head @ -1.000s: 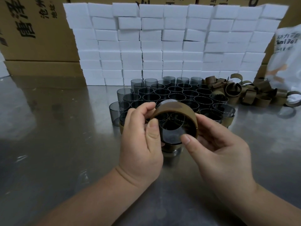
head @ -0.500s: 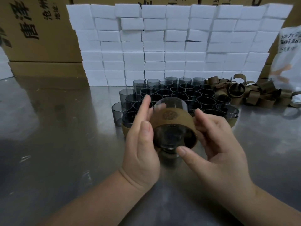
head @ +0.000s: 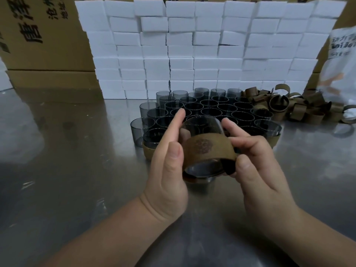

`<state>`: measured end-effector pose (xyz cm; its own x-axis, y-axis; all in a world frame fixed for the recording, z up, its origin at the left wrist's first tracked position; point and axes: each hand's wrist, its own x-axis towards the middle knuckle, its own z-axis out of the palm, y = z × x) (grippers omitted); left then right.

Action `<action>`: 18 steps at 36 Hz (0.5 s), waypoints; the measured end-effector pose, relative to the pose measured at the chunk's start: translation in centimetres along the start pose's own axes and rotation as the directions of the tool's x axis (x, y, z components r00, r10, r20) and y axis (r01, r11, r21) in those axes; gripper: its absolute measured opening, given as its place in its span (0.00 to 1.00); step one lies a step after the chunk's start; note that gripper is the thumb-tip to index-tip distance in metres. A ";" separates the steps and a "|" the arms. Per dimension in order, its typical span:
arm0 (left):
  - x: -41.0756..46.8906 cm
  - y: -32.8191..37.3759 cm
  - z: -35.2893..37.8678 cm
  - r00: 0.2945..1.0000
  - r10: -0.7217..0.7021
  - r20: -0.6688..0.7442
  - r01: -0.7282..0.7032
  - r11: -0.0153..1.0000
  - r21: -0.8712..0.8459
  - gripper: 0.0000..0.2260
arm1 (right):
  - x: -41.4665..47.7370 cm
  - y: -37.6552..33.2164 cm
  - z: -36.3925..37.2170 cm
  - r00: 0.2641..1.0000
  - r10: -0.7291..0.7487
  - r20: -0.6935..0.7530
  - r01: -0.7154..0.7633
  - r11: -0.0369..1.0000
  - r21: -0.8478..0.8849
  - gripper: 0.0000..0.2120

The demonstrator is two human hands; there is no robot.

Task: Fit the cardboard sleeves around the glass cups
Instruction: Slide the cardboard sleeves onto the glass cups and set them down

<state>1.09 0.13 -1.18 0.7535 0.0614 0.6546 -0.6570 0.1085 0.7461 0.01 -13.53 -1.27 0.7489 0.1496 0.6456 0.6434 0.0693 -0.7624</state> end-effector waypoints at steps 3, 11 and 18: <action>0.1 -0.1 -0.2 1.000 0.008 -0.023 -0.008 1.000 0.012 0.41 | 0.1 0.1 -0.1 0.999 0.001 0.038 -0.001 1.000 0.002 0.27; 0.1 -0.1 0.0 0.994 0.012 -0.113 -0.012 1.000 0.001 0.33 | 0.0 0.4 -0.4 0.995 0.003 0.099 0.000 0.999 -0.032 0.32; 0.3 -0.2 -0.1 0.992 0.051 -0.114 -0.053 0.998 -0.014 0.24 | 0.0 0.7 -0.4 0.995 -0.006 0.104 0.013 0.998 -0.060 0.32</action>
<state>1.48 0.22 -1.16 0.7167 0.1800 0.6738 -0.6958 0.1189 0.7084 0.52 -13.91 -1.84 0.7242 0.2509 0.6423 0.6611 0.0120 -0.7502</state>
